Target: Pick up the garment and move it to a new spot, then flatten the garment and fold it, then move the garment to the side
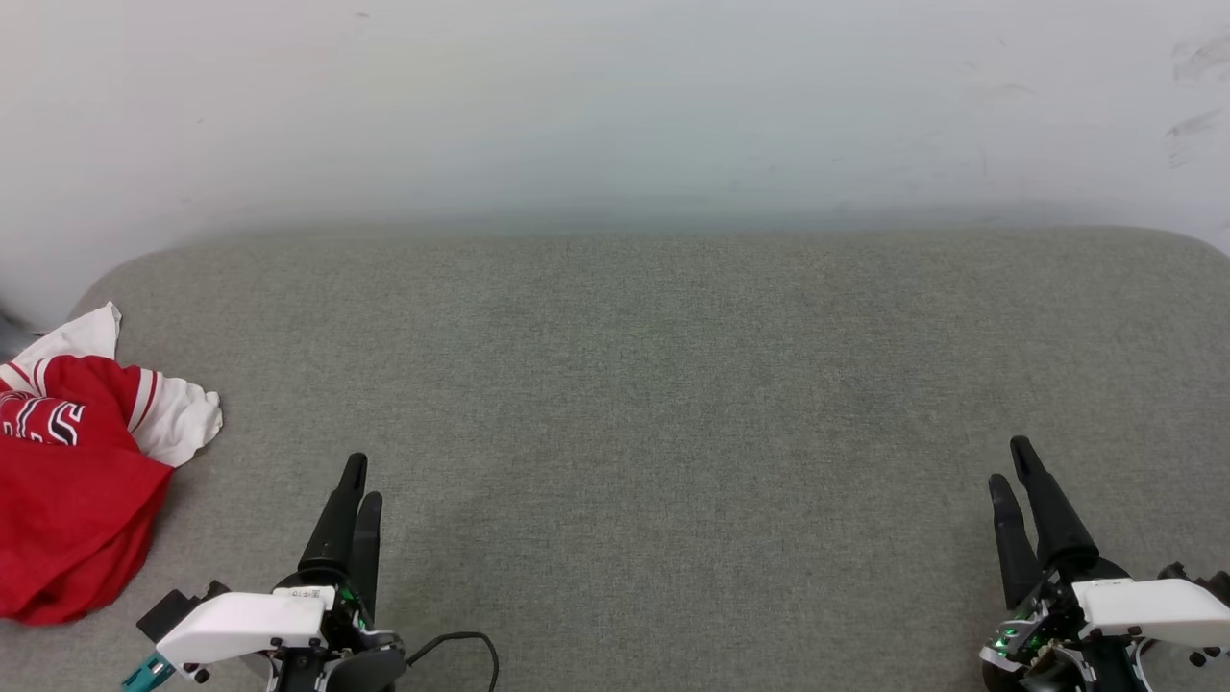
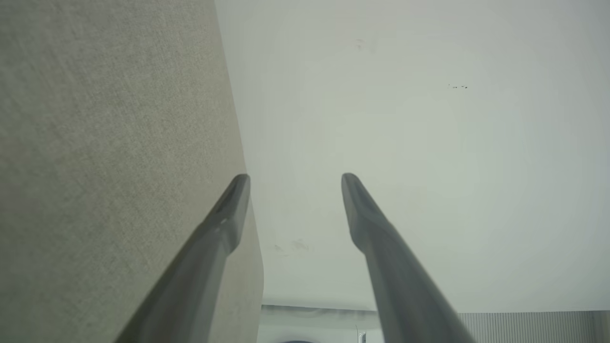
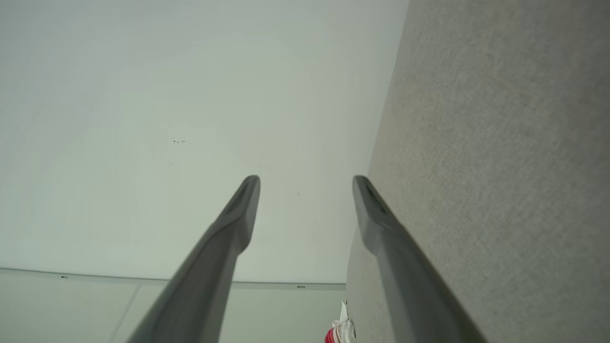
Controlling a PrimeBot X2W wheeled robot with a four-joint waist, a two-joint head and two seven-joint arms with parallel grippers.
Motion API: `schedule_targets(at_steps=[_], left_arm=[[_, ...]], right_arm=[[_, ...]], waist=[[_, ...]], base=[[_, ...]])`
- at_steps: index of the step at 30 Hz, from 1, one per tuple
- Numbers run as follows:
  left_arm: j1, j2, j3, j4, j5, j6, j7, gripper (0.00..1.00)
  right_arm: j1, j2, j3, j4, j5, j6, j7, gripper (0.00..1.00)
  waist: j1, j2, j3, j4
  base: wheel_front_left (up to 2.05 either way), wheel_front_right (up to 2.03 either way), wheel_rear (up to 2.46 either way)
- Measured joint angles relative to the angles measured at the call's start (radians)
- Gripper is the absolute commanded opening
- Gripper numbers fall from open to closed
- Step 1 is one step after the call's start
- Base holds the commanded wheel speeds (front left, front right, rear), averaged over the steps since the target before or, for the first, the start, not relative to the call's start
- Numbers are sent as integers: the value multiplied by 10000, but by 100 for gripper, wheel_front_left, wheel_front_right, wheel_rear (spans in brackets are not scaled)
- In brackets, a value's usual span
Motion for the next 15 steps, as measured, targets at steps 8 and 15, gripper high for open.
schedule_targets(at_steps=[8, 15], left_arm=[[-4, 2, -280, -612, 148, 0, -345, 100], [-12, 4, -573, -1231, 665, 0, -656, 100]], right_arm=[[9, 0, 236, -510, -199, 0, -362, 100], [40, -4, 382, -1060, -531, 0, -658, 100]], waist=[[0, 0, -2, 27], [0, 0, -10, 45]], base=[[0, 0, 0], [0, 0, 0]])
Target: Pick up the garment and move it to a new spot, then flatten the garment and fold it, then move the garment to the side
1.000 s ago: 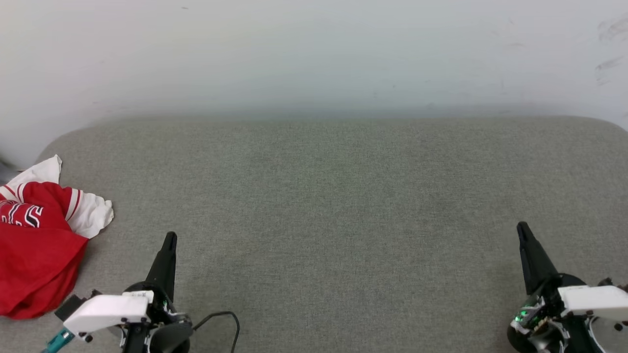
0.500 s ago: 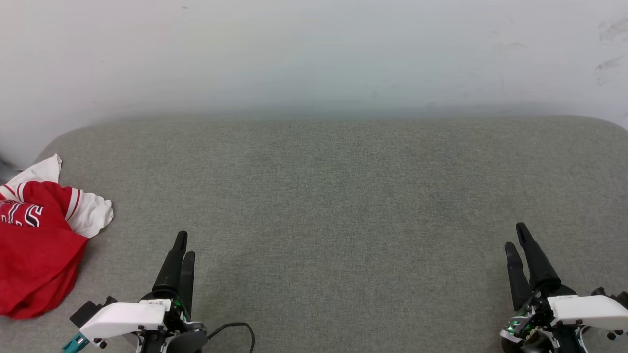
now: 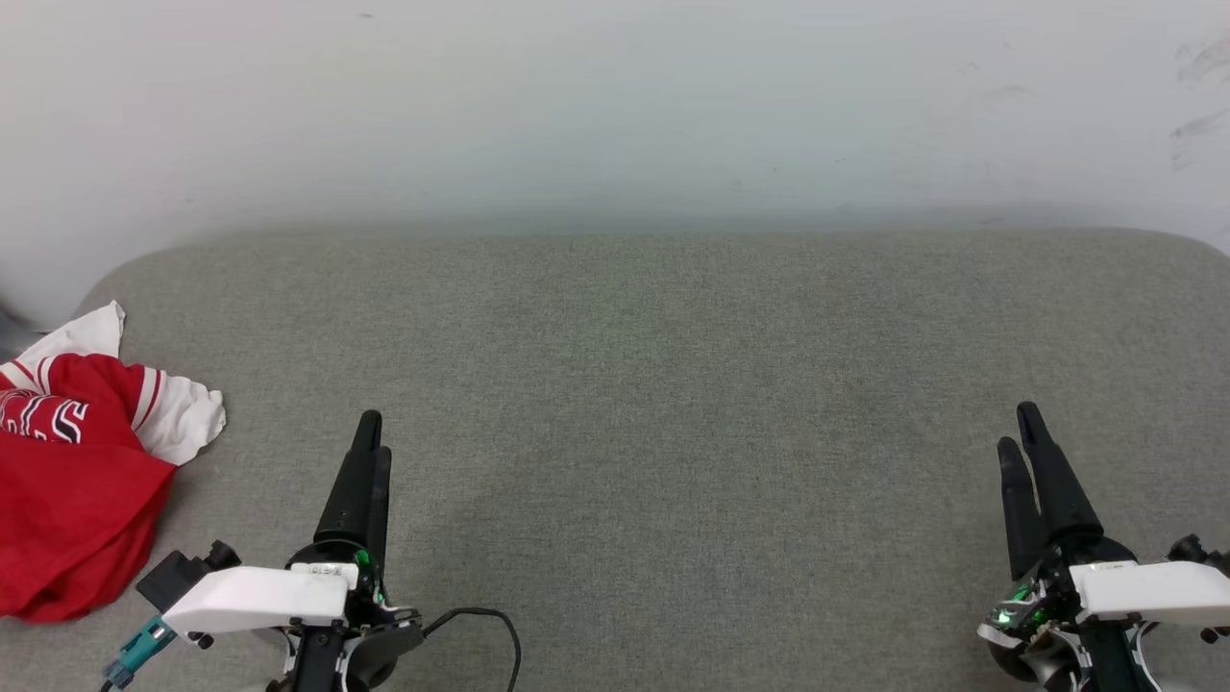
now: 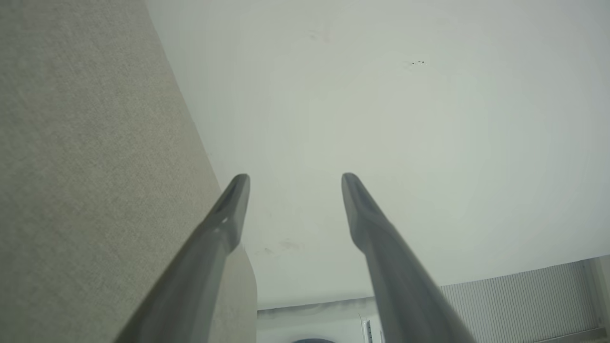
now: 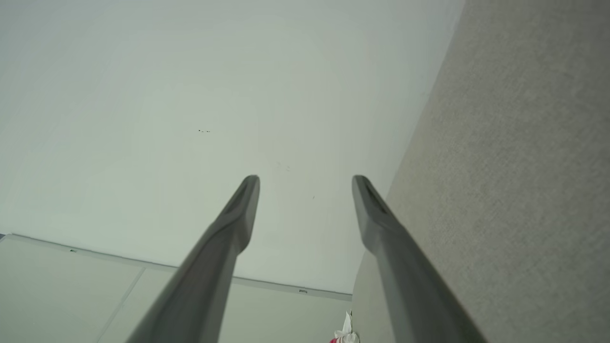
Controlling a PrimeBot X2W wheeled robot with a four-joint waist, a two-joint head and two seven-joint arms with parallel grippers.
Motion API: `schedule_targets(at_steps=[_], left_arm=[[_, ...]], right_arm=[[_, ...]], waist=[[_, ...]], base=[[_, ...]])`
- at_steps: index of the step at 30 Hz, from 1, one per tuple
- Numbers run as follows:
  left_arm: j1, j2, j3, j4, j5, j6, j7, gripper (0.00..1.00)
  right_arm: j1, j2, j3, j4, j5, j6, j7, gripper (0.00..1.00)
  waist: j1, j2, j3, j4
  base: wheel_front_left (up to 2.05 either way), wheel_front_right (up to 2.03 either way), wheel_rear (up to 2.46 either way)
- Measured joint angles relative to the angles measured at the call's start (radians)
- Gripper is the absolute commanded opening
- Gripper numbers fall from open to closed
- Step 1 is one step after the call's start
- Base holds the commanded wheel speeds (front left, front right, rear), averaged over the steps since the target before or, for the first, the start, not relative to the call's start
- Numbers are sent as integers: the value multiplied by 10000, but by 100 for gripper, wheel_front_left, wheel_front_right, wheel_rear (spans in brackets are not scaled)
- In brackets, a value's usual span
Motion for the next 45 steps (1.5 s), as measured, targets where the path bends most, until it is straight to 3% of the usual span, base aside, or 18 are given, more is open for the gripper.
schedule_targets(at_steps=[6, 27, 35, 45], left_arm=[[-2, 0, -115, -274, 1149, 0, -222, 100], [-5, 4, -274, -614, 7168, 0, -920, 100], [-5, 50, -451, -767, 9056, 29, -1168, 100], [-5, 305, -769, -780, 10588, 207, -1434, 100]], right_arm=[[74, -48, 44, -332, -1145, 0, -244, 100], [360, -13, -140, -1074, -8021, 2, -876, 100], [387, -12, -71, -1365, -9660, 2, -876, 100], [494, -8, -52, -1659, -10951, 2, -685, 100]], waist=[[0, 0, -3, 8], [0, 0, -34, 47], [0, 0, -41, 72], [0, 0, -38, 92]], base=[[0, 0, 0], [0, 0, 0], [0, 0, 0], [0, 0, 0]])
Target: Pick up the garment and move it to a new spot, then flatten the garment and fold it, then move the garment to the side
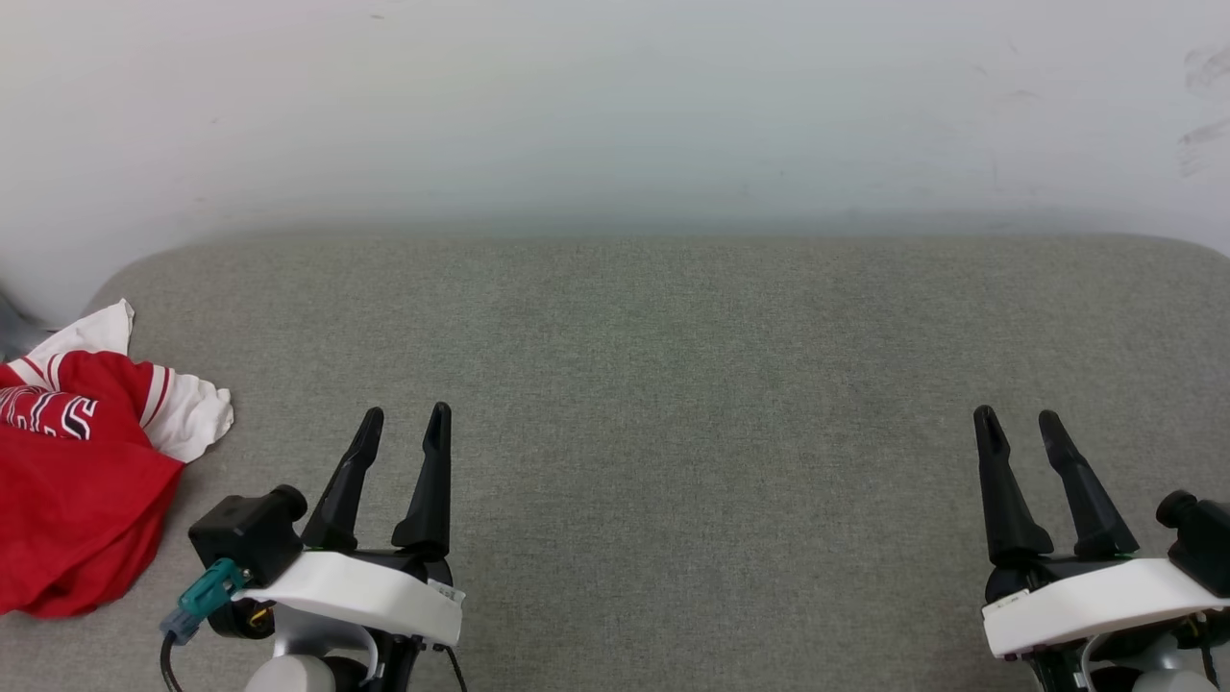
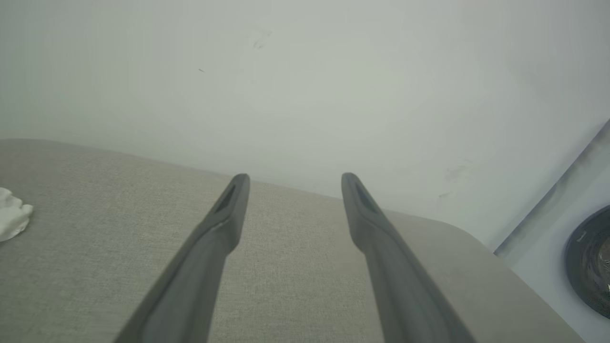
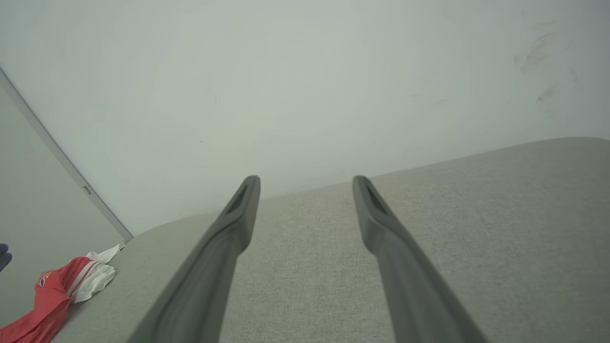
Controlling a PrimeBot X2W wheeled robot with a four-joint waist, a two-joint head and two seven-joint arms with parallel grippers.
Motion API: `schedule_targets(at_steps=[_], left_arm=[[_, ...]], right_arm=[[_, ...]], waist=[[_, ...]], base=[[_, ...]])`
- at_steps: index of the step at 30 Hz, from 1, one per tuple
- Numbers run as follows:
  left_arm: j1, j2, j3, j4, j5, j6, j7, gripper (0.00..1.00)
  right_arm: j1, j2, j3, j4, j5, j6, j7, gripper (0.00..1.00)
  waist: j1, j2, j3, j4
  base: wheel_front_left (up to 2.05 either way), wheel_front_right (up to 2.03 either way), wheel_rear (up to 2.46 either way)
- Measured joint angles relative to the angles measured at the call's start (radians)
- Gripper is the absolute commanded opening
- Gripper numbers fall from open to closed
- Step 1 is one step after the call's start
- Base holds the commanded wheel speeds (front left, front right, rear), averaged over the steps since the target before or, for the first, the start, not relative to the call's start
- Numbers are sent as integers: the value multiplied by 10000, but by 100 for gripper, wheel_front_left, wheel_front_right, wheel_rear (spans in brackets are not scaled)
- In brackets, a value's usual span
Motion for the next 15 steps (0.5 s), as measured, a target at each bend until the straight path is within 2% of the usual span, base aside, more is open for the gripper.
schedule_targets(at_steps=[15], left_arm=[[0, 270, -374, 267, 1507, 355, -366, 100]], right_arm=[[248, 2, -238, -267, -1346, 0, 493, 100]], waist=[[1, 0, -16, 31]], base=[[0, 0, 0]])
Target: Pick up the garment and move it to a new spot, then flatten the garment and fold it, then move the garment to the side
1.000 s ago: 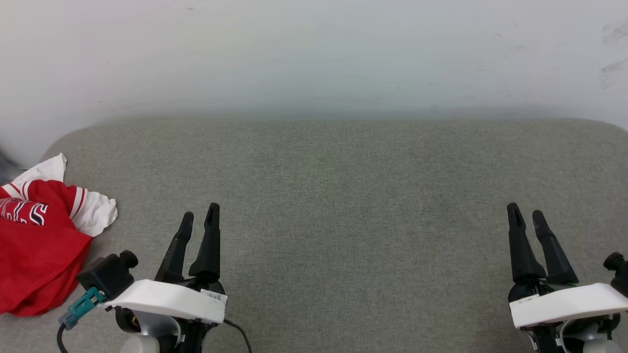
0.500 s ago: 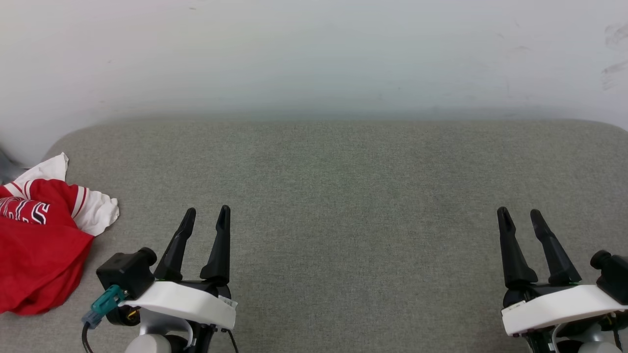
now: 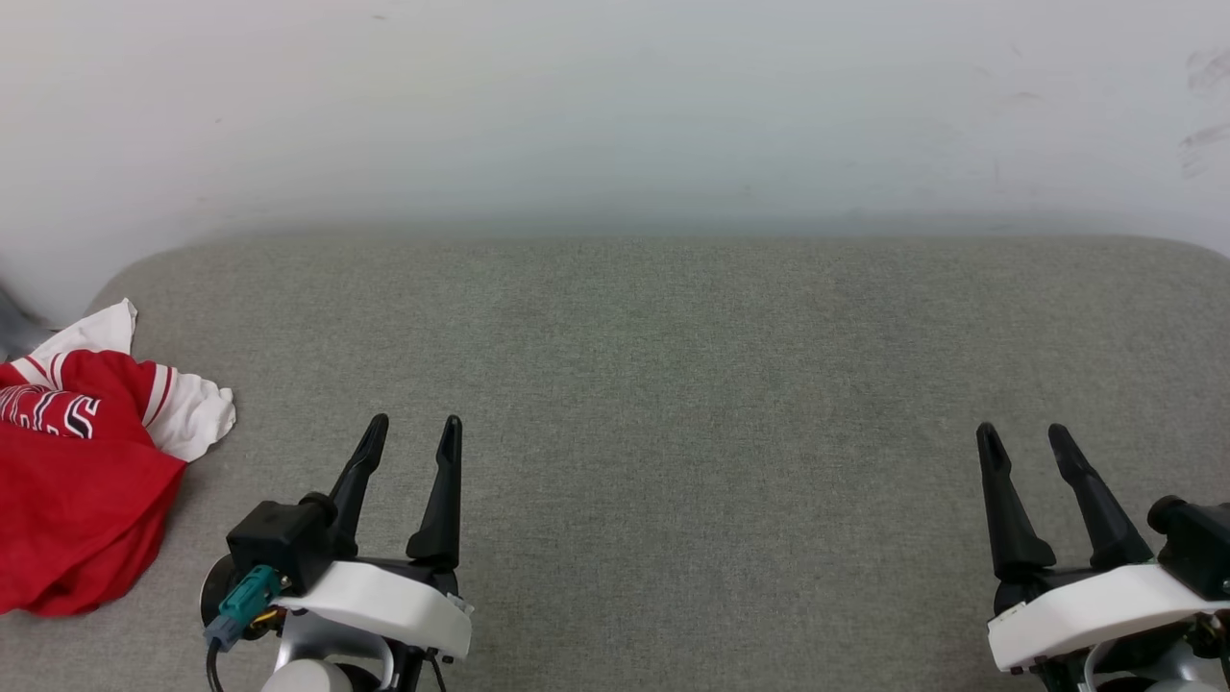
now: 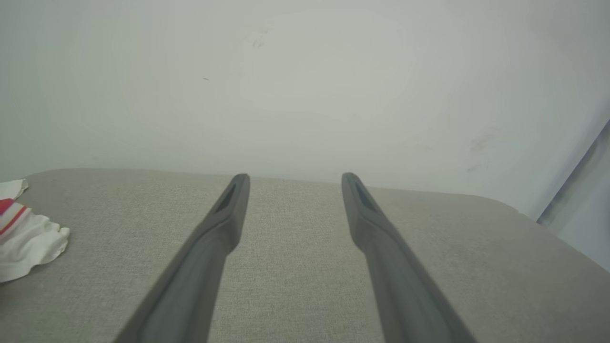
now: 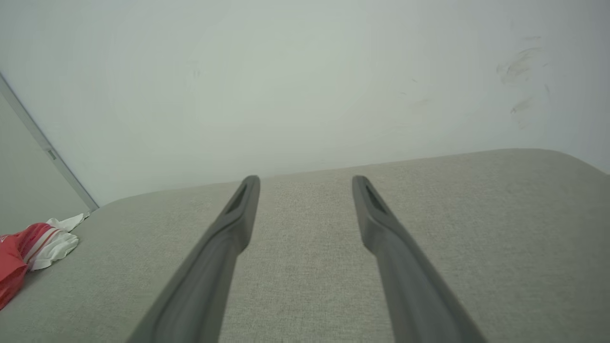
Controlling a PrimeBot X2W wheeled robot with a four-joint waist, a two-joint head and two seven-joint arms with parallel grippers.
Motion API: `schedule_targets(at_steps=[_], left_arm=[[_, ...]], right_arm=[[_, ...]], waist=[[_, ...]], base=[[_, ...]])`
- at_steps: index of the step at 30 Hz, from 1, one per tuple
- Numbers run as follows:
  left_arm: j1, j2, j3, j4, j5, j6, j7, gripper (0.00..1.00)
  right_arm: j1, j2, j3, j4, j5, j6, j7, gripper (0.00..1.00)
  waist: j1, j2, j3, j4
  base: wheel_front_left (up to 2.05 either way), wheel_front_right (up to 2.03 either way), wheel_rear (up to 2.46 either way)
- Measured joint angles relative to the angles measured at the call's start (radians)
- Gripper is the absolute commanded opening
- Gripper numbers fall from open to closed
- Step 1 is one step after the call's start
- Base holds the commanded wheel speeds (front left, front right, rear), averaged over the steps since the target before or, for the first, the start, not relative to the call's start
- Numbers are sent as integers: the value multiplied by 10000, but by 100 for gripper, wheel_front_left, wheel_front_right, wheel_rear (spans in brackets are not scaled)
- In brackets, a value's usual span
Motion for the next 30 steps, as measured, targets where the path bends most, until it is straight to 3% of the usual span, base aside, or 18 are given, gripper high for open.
schedule_targets(at_steps=[30], left_arm=[[-166, -234, 50, 755, 1258, -192, -610, 100]], right_arm=[[241, 0, -253, -136, -1657, 0, -251, 100]], waist=[[-1, 0, 54, 158]], base=[[0, 0, 0]])
